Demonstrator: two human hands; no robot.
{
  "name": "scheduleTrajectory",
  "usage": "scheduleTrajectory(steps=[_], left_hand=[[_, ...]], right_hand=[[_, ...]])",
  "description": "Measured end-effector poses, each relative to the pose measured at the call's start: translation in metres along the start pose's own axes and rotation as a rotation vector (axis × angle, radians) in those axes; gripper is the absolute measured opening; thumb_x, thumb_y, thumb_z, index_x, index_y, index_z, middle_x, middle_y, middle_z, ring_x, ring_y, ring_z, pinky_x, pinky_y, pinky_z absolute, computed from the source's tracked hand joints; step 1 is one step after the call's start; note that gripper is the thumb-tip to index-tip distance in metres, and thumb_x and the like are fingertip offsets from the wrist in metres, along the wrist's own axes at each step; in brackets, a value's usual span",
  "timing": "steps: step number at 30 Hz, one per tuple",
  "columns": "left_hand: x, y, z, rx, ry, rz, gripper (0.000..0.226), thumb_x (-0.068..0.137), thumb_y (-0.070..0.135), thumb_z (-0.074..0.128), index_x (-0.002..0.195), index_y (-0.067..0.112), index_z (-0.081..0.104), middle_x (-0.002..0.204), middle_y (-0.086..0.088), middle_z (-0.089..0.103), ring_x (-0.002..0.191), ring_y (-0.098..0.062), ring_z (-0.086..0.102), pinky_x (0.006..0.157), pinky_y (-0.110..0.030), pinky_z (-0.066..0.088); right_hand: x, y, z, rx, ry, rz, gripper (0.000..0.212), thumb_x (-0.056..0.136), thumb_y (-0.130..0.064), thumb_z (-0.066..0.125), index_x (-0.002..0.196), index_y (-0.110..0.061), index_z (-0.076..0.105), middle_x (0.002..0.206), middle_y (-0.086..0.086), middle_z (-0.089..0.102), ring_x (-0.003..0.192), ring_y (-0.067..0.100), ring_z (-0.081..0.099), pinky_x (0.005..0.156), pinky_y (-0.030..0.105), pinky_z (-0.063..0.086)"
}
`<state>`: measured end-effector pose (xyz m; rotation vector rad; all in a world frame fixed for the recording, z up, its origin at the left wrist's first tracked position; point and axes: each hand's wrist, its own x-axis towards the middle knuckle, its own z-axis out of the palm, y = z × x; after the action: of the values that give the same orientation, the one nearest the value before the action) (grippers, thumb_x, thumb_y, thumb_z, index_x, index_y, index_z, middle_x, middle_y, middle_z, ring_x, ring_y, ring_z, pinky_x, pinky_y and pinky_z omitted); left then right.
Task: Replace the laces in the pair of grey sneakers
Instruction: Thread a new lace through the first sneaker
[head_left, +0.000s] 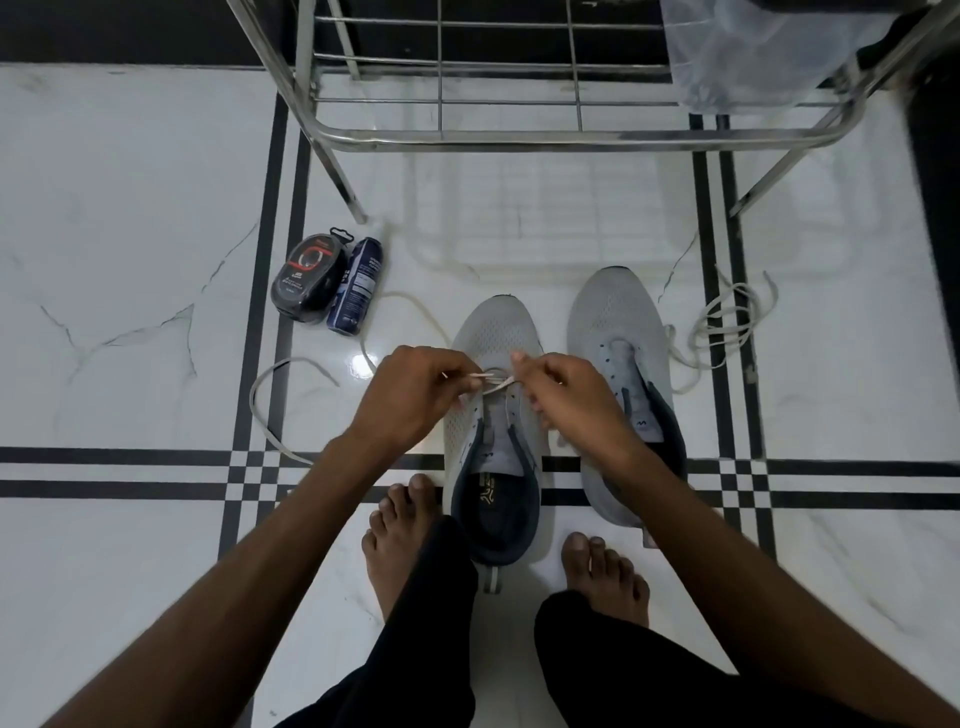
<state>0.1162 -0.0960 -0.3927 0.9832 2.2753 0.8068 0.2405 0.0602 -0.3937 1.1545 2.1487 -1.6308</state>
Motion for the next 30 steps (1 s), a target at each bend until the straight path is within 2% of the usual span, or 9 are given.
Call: scheduleTrajectory(steps=[2, 5, 9, 11, 14, 18, 23, 27, 30], left_hand=[[0.0, 0.001, 0.001, 0.097, -0.031, 0.065, 0.018, 0.097, 0.031, 0.062, 0.107, 0.029, 0.077, 0.085, 0.006, 0.074, 0.075, -0.015, 0.067, 0.071, -0.036, 0.053], [0.002, 0.003, 0.012, 0.224, -0.079, 0.155, 0.028, 0.1, 0.026, 0.056, 0.124, 0.029, 0.069, 0.101, 0.003, 0.064, 0.089, -0.02, 0.063, 0.071, -0.031, 0.048], [0.006, 0.008, 0.021, 0.267, -0.1, 0.172, 0.028, 0.097, 0.021, 0.058, 0.121, 0.025, 0.07, 0.098, -0.001, 0.055, 0.092, -0.021, 0.056, 0.071, -0.035, 0.048], [0.007, 0.009, 0.024, 0.313, -0.085, 0.168, 0.025, 0.096, 0.022, 0.06, 0.117, 0.027, 0.072, 0.093, -0.003, 0.06, 0.091, -0.024, 0.06, 0.068, -0.032, 0.045], [0.009, 0.014, 0.029, 0.298, -0.008, 0.07, 0.018, 0.092, 0.03, 0.064, 0.105, 0.028, 0.076, 0.094, 0.001, 0.07, 0.088, -0.023, 0.065, 0.067, -0.025, 0.037], [0.017, 0.024, 0.041, 0.357, -0.002, -0.006, 0.019, 0.092, 0.032, 0.058, 0.097, 0.026, 0.076, 0.093, 0.002, 0.07, 0.088, -0.022, 0.064, 0.068, -0.028, 0.042], [0.026, 0.029, 0.041, 0.454, -0.039, 0.027, 0.027, 0.097, 0.037, 0.05, 0.1, 0.025, 0.074, 0.095, 0.002, 0.068, 0.089, -0.022, 0.063, 0.066, -0.028, 0.036], [0.033, 0.032, 0.039, 0.636, -0.092, 0.035, 0.024, 0.096, 0.032, 0.049, 0.098, 0.021, 0.071, 0.094, 0.0, 0.067, 0.086, -0.023, 0.063, 0.063, -0.03, 0.033], [0.037, 0.038, 0.039, 0.739, -0.121, 0.048, 0.019, 0.092, 0.027, 0.052, 0.093, 0.018, 0.069, 0.091, -0.002, 0.067, 0.083, -0.023, 0.064, 0.061, -0.031, 0.033]], right_hand=[[-0.003, 0.004, -0.003, -0.163, -0.045, 0.031, 0.037, 0.082, -0.063, 0.064, 0.097, -0.029, 0.061, 0.09, -0.011, 0.064, 0.084, 0.009, 0.063, 0.074, 0.033, 0.053], [-0.004, 0.009, 0.01, -0.38, -0.145, -0.03, 0.049, 0.077, -0.055, 0.073, 0.11, -0.025, 0.053, 0.099, -0.009, 0.058, 0.091, 0.011, 0.059, 0.077, 0.032, 0.051], [0.005, 0.008, 0.017, -0.503, -0.049, -0.025, 0.037, 0.078, -0.038, 0.071, 0.11, -0.021, 0.061, 0.101, 0.0, 0.066, 0.092, 0.02, 0.064, 0.08, 0.036, 0.056], [0.008, 0.009, 0.017, -0.497, -0.032, -0.025, 0.031, 0.08, -0.031, 0.069, 0.109, -0.021, 0.067, 0.098, 0.0, 0.07, 0.091, 0.021, 0.066, 0.081, 0.036, 0.057], [0.009, 0.014, 0.01, -0.376, -0.003, 0.006, 0.024, 0.082, -0.025, 0.068, 0.105, -0.021, 0.074, 0.093, -0.002, 0.072, 0.086, 0.018, 0.068, 0.08, 0.035, 0.059], [0.009, 0.02, 0.005, -0.271, 0.005, 0.011, 0.029, 0.086, -0.017, 0.066, 0.113, -0.023, 0.074, 0.1, -0.003, 0.073, 0.089, 0.015, 0.068, 0.08, 0.031, 0.057], [0.011, 0.018, -0.002, -0.195, 0.069, -0.023, 0.022, 0.088, -0.015, 0.067, 0.105, -0.025, 0.077, 0.096, -0.005, 0.076, 0.088, 0.011, 0.068, 0.08, 0.032, 0.058], [0.011, 0.016, -0.003, -0.169, 0.072, -0.047, 0.027, 0.089, -0.015, 0.066, 0.113, -0.022, 0.075, 0.104, -0.004, 0.075, 0.094, 0.011, 0.068, 0.085, 0.031, 0.057], [0.011, 0.015, -0.003, -0.167, 0.075, -0.06, 0.024, 0.092, -0.023, 0.067, 0.114, -0.023, 0.075, 0.106, -0.005, 0.075, 0.096, 0.01, 0.068, 0.087, 0.032, 0.057]])
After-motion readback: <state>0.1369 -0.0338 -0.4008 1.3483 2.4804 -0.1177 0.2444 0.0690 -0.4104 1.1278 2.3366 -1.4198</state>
